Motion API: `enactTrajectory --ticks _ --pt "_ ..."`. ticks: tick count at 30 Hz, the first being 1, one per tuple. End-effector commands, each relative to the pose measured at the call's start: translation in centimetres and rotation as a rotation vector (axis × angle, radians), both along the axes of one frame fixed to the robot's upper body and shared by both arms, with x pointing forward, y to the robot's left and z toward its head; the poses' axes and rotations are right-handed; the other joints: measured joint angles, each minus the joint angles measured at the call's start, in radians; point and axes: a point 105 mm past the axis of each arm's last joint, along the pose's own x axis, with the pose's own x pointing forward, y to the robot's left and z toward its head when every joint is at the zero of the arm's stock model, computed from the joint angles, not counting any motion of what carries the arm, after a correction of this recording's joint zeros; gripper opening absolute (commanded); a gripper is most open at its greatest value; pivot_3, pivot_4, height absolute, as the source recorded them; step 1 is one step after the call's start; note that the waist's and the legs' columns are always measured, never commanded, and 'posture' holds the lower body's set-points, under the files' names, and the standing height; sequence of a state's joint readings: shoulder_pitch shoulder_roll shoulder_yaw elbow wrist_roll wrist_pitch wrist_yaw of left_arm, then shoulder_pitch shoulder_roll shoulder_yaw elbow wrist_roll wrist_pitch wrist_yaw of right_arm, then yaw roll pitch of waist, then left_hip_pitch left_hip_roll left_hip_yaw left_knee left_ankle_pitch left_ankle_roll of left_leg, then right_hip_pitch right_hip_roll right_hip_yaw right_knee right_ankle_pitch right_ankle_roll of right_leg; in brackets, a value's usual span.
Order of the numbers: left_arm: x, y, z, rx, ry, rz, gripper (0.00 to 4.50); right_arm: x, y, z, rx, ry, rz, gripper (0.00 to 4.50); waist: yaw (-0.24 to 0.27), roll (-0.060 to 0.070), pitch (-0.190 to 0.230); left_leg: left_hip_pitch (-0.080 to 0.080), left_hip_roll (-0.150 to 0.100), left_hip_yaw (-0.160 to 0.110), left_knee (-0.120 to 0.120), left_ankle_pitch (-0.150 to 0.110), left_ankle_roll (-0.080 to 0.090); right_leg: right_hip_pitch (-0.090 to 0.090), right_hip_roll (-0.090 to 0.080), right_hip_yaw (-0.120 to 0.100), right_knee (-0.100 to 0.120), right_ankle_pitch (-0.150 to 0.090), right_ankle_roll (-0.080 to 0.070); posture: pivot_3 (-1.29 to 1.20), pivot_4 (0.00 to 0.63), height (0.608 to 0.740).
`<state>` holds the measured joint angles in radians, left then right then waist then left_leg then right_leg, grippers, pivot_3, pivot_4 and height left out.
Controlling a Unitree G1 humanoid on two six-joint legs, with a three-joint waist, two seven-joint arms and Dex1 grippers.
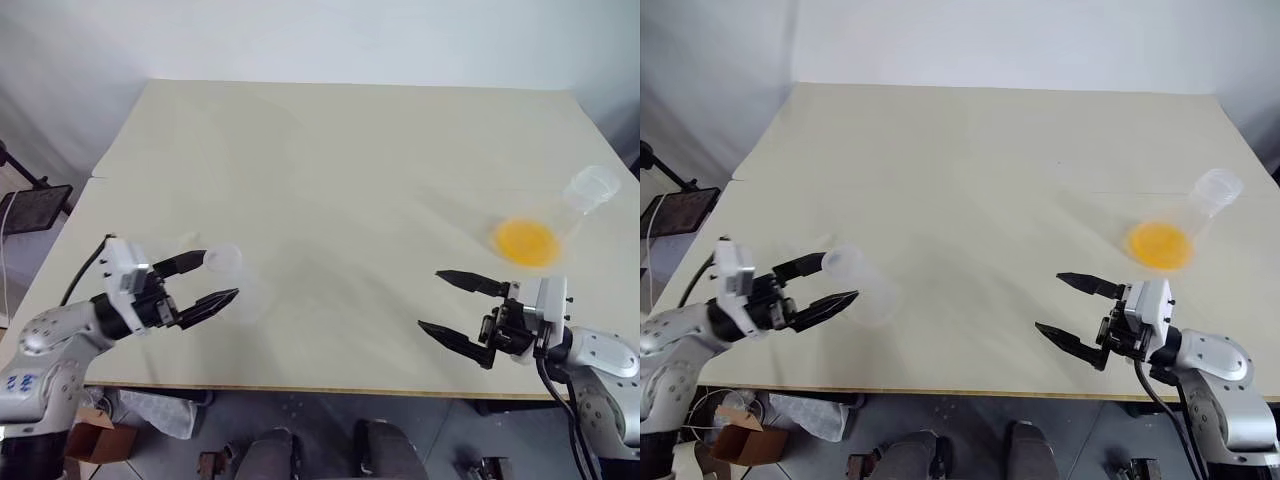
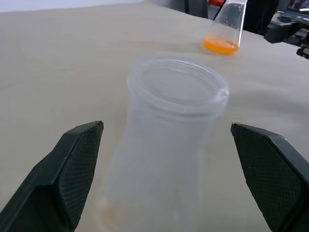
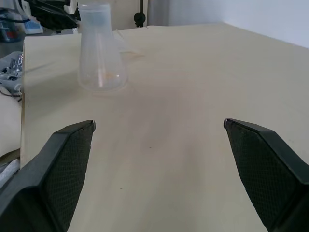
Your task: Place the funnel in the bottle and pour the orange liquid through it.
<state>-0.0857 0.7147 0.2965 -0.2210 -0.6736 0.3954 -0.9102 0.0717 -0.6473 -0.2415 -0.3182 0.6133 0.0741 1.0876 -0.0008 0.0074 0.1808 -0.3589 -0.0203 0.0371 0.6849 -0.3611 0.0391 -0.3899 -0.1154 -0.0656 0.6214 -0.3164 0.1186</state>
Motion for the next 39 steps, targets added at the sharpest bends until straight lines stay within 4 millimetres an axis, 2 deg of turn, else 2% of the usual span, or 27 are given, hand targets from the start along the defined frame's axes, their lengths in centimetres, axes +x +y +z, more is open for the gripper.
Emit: enactTrajectory --ticks 1,3,4,6,10,11,13,18,22,27,31,34,39 --pt "1.0 -0.9 0.2 0.002 -0.008 -0.011 4.50 -0.7 0.1 1.1 0.010 -0.054 -0.016 4.48 0.002 0.000 0.000 0.000 0.000 0.000 0.000 0.000 0.000 0.000 0.000 0.000 0.000 0.000 0.000 0.00 0.150 0.740" --pt "1.7 -1.1 0.2 -0.003 -0.008 -0.005 4.50 -0.8 0.0 1.0 0.013 -0.053 -0.028 4.48 0.002 0.000 0.000 0.000 0.000 0.000 0.000 0.000 0.000 0.000 0.000 0.000 0.000 0.000 0.000 0.00 0.150 0.740" --pt "1.9 -1.2 0.3 -0.009 -0.008 -0.007 4.31 -0.9 0.0 0.9 0.014 -0.053 -0.034 4.50 0.002 0.000 0.000 0.000 0.000 0.000 0.000 0.000 0.000 0.000 0.000 0.000 0.000 0.000 0.000 0.00 0.150 0.740" --pt "2.0 -1.2 0.4 -0.017 -0.010 -0.014 3.85 -1.0 -0.3 0.8 0.015 -0.050 -0.049 4.50 0.002 0.000 0.000 0.000 0.000 0.000 0.000 0.000 0.000 0.000 0.000 0.000 0.000 0.000 0.000 0.00 0.150 0.740" --pt "1.8 -1.4 0.3 0.003 0.007 -0.050 2.61 -1.2 -0.9 0.0 0.015 -0.042 -0.076 4.50 0.001 0.000 0.000 0.000 0.000 0.000 0.000 0.000 0.000 0.000 0.000 0.000 0.000 0.000 0.000 0.00 0.150 0.740" --pt "1.7 -1.4 0.3 0.006 0.011 -0.058 2.53 -1.3 -1.0 -0.2 0.015 -0.042 -0.080 4.50 0.001 0.000 0.000 0.000 0.000 0.000 0.000 0.000 0.000 0.000 0.000 0.000 0.000 0.000 0.000 0.00 0.150 0.740" --pt "1.8 -1.8 0.5 0.003 0.009 -0.080 2.53 -1.5 -1.3 -0.5 0.016 -0.041 -0.097 4.50 0.001 0.000 0.000 0.000 0.000 0.000 0.000 0.000 0.000 0.000 0.000 0.000 0.000 0.000 0.000 0.00 0.150 0.740" --pt "2.9 -5.2 2.1 0.001 -0.059 -0.214 2.53 -2.7 -2.8 -1.1 0.017 -0.035 -0.191 4.50 0.027 -0.001 0.000 0.000 -0.001 0.000 0.001 0.000 0.000 0.001 0.000 -0.001 0.000 0.000 0.000 0.00 0.150 0.740" --pt "6.5 -12.1 3.2 0.047 -0.152 -0.365 2.53 -4.8 -4.5 -2.6 0.009 -0.004 -0.313 4.50 0.059 -0.001 0.000 0.000 -0.004 -0.002 0.003 0.001 0.002 0.003 0.004 -0.006 0.000 0.000 0.001 0.00 0.150 0.740" --pt "9.0 -17.7 3.6 0.099 -0.216 -0.463 2.53 -6.3 -5.1 -3.0 0.009 -0.006 -0.403 4.50 0.037 -0.002 0.000 0.000 -0.007 0.005 0.004 0.001 0.004 0.004 0.004 -0.010 -0.003 0.003 0.006 0.00 0.150 0.740" --pt "10.4 -20.1 2.8 0.134 -0.231 -0.465 2.53 -7.2 -4.9 -2.9 0.021 -0.020 -0.465 4.50 0.024 -0.003 0.000 0.000 -0.004 0.006 0.003 0.001 0.004 0.003 0.005 -0.010 -0.003 0.003 0.006 0.00 0.150 0.740" --pt "11.2 -21.2 2.5 0.131 -0.236 -0.436 2.53 -7.9 -4.7 -3.0 0.030 -0.023 -0.512 4.50 0.026 -0.003 0.000 0.000 -0.003 0.007 0.003 0.002 0.003 0.001 0.005 -0.010 -0.001 0.003 0.006 0.00 0.150 0.740" --pt "11.3 -22.5 2.5 0.078 -0.252 -0.430 2.53 -8.7 -4.3 -2.9 0.051 -0.029 -0.572 4.50 0.028 -0.003 0.001 -0.002 -0.004 0.007 0.003 0.002 0.004 0.000 0.003 -0.010 -0.001 0.003 0.006 0.00 0.150 0.740"
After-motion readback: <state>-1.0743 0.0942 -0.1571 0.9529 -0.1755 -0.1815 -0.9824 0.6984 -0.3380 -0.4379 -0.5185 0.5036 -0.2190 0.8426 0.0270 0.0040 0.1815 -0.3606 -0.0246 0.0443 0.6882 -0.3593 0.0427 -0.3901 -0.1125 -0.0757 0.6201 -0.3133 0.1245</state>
